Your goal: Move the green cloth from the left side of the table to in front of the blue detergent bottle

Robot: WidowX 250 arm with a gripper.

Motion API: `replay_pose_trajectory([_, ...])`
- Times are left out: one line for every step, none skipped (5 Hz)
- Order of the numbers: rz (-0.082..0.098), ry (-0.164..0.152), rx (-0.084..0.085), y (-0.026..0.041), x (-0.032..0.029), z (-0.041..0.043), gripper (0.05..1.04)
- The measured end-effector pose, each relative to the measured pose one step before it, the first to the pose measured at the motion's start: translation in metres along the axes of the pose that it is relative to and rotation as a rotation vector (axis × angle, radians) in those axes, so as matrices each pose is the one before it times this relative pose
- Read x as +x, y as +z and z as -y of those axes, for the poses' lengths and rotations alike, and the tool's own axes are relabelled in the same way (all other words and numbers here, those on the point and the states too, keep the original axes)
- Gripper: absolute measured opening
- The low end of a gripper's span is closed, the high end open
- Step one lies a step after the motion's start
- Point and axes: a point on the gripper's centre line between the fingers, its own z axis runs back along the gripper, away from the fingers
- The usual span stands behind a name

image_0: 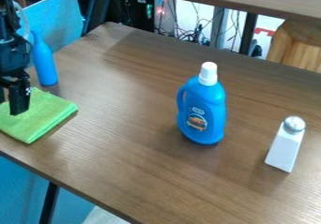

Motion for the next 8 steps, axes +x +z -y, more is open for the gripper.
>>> replay_pose_trajectory([0.0140,0.0062,0.0040,-0.00040,0.00302,0.00018,1.001])
replay_pose_trajectory([0.0119,-0.0086,0.0373,-0.00523,0.00332,0.00010,1.001])
replay_pose_trajectory([-0.0279,-0.0371,0.0365,-0.01823,-0.00258,0.01090,1.001])
replay_pose_trajectory([0.0140,-0.0080,0.0404,-0.00460,0.00075,0.00574,1.001])
replay_pose_trajectory([0.0177,-0.0421,-0.0106,-0.00213,0.00508,0.02084,1.001])
replay_pose_trajectory([-0.0445,-0.0844,-0.0903,0.00379,-0.01061,0.04352,1.001])
replay_pose_trajectory([-0.0359,-0.1357,-0.0882,0.00739,-0.00416,0.05983,1.001])
replay_pose_trajectory([0.0094,-0.1248,-0.0365,0.00376,0.00716,0.05470,1.001])
